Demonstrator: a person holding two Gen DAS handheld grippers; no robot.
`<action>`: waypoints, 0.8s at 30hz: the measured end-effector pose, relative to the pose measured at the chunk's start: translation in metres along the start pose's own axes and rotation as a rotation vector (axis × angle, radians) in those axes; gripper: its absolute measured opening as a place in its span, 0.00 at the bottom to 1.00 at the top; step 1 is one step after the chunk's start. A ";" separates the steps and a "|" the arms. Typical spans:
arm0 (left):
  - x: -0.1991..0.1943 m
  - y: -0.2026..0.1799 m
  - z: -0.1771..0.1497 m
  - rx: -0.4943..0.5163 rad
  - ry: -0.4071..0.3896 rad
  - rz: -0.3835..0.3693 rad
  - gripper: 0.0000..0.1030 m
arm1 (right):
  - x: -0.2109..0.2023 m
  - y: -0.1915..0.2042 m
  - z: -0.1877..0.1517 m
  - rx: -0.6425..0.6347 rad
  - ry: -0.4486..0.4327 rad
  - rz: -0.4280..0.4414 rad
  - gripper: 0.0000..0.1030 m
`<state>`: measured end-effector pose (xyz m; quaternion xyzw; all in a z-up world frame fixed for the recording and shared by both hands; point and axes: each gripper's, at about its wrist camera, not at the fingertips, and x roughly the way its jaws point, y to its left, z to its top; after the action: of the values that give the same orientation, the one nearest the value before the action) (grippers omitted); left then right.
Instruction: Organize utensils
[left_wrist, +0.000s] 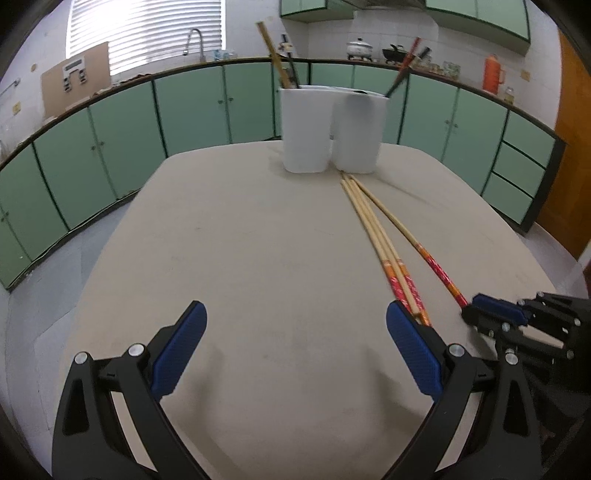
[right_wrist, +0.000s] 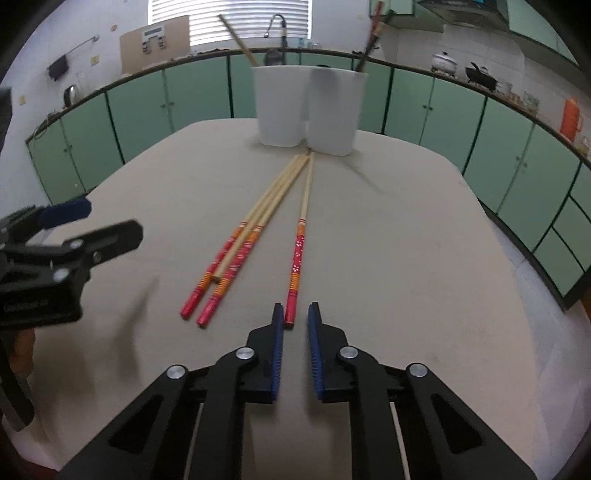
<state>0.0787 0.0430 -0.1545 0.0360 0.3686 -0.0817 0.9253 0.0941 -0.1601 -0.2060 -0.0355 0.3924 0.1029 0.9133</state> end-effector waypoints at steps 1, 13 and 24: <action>0.001 -0.002 0.000 0.009 0.006 -0.011 0.92 | 0.000 -0.003 0.000 0.009 0.000 0.004 0.11; 0.018 -0.027 -0.009 0.036 0.103 -0.132 0.92 | -0.001 -0.010 -0.003 0.042 -0.002 0.038 0.11; 0.028 -0.021 -0.013 0.032 0.130 -0.060 0.92 | -0.001 -0.011 -0.003 0.034 -0.003 0.066 0.11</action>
<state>0.0859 0.0205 -0.1833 0.0449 0.4275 -0.1128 0.8958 0.0940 -0.1713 -0.2074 -0.0071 0.3935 0.1263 0.9106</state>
